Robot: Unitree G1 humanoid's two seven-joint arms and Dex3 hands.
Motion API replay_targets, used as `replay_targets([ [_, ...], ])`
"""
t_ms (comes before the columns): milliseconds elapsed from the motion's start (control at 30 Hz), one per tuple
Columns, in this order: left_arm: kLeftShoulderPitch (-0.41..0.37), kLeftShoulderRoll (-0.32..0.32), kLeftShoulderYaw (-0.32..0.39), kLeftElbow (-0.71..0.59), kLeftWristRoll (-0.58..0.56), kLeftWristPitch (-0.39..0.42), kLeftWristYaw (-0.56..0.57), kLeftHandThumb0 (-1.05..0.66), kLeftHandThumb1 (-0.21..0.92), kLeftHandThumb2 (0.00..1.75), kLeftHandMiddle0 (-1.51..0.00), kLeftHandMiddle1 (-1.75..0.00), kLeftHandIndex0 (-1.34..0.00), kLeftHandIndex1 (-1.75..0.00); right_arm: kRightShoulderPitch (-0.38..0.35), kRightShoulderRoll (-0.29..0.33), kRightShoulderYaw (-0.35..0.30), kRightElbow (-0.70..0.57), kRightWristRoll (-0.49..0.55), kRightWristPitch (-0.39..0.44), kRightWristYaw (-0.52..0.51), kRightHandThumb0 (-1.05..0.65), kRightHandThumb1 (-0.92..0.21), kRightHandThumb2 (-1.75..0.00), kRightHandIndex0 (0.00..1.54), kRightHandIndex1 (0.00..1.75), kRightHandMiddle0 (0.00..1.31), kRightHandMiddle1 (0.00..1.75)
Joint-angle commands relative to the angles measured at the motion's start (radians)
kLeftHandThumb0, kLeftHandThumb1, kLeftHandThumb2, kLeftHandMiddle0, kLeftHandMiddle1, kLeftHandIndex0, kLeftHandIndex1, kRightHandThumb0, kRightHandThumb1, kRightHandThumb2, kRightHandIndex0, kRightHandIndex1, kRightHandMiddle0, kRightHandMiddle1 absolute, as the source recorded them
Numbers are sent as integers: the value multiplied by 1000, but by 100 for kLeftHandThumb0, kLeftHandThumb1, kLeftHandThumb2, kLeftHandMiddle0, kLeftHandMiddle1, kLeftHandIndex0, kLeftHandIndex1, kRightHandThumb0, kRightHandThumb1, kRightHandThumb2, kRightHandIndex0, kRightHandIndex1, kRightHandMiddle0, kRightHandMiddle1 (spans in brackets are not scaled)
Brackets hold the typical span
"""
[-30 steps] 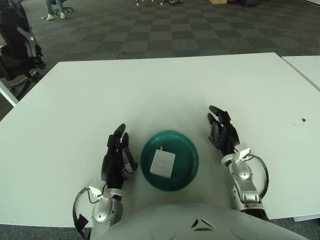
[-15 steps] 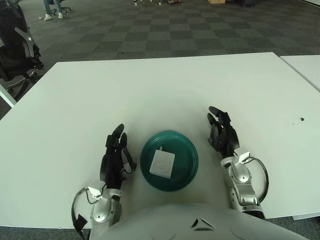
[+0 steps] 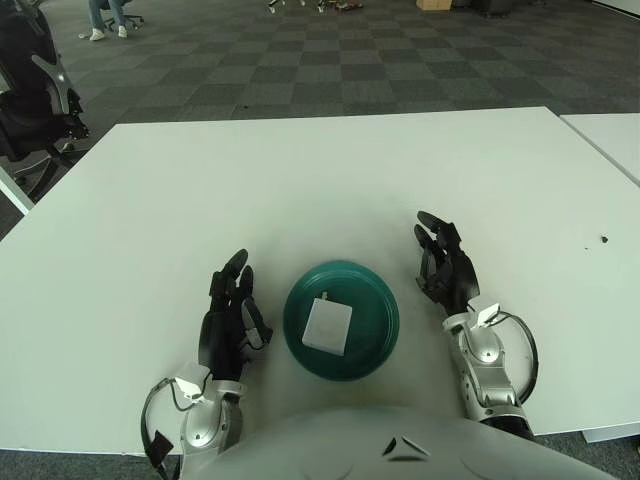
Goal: Put the charger into the plate.
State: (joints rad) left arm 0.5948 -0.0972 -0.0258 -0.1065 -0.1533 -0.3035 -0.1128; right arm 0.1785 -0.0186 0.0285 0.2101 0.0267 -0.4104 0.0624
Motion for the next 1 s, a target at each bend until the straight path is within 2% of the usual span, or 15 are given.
replay_targets([
  [0, 4, 2, -13, 29, 26, 63, 24, -91, 92, 110, -25, 0, 0, -65, 54, -14, -14, 129, 0, 13, 14, -83, -92, -82, 23, 0, 0, 67],
  [233, -22, 2, -22, 39, 50, 77, 36, -91, 92, 110, -21, 0, 0, -56, 52, -18, -21, 140, 17, -3, 45, -82, -92, -81, 23, 0, 0, 66],
  [400, -55, -5, -14, 107, 67, 45, 48, -93, 92, 108, -18, 0, 0, -51, 51, -15, -28, 144, 13, 1, 42, -81, -92, -80, 22, 0, 0, 64],
  [667, -61, -3, -10, 148, 86, 13, 65, -94, 92, 107, -16, 0, 0, -51, 58, -8, -26, 161, -6, -18, 18, -81, -92, -80, 19, 0, 0, 60],
  [967, -64, -11, -8, 158, 83, 10, 73, -93, 92, 108, -17, -1, 0, -51, 69, -20, -11, 155, -36, 11, -4, -86, -92, -81, 13, 0, 0, 46],
])
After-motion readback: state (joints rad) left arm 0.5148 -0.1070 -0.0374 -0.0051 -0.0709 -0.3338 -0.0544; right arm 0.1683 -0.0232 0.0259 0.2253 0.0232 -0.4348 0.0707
